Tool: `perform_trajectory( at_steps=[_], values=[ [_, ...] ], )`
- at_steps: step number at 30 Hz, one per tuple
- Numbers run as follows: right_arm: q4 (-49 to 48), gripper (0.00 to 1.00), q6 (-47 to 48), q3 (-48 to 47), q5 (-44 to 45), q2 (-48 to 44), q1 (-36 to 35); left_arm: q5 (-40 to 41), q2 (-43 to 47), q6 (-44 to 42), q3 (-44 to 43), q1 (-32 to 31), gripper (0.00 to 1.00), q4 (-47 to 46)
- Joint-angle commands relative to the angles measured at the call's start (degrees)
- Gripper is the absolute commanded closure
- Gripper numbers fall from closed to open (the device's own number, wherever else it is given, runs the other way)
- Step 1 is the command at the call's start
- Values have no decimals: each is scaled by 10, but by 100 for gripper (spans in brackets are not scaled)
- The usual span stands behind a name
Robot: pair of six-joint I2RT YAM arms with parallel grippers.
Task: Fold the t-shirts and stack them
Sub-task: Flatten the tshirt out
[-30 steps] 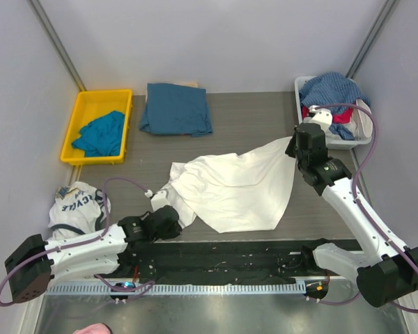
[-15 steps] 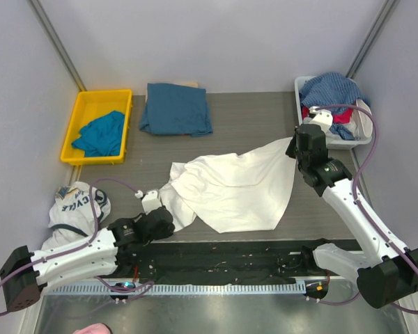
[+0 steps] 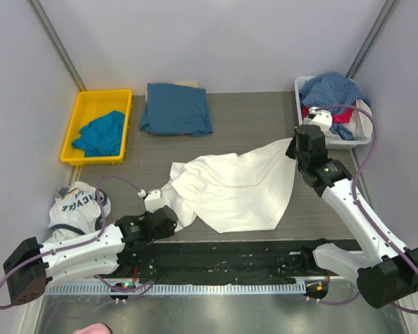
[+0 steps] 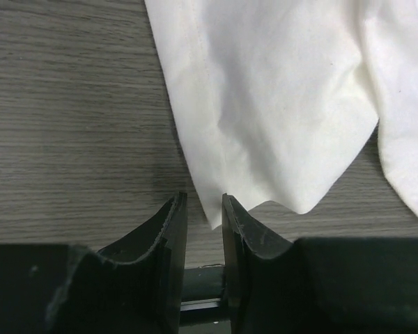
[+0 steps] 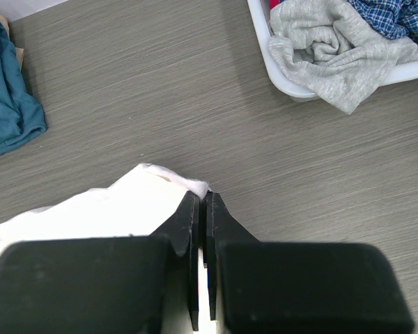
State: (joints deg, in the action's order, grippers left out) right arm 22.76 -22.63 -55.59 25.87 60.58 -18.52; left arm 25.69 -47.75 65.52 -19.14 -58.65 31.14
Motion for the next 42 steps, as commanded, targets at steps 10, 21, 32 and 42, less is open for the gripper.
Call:
perform_trajectory(
  at_steps=[10, 21, 32, 42],
  values=[
    [-19, 99, 5, 8, 23, -20, 3, -4, -85, -23, -34, -2, 64, -35],
    [-22, 99, 13, 11, 29, -22, 3, 25, -225, 7, -97, -54, 57, 22],
    [-22, 99, 15, 16, 32, -32, 3, 45, -309, 57, -121, -116, 100, 58],
    [-12, 99, 9, 4, 57, -28, 3, 180, -179, 30, -243, -104, 100, 247]
  ],
)
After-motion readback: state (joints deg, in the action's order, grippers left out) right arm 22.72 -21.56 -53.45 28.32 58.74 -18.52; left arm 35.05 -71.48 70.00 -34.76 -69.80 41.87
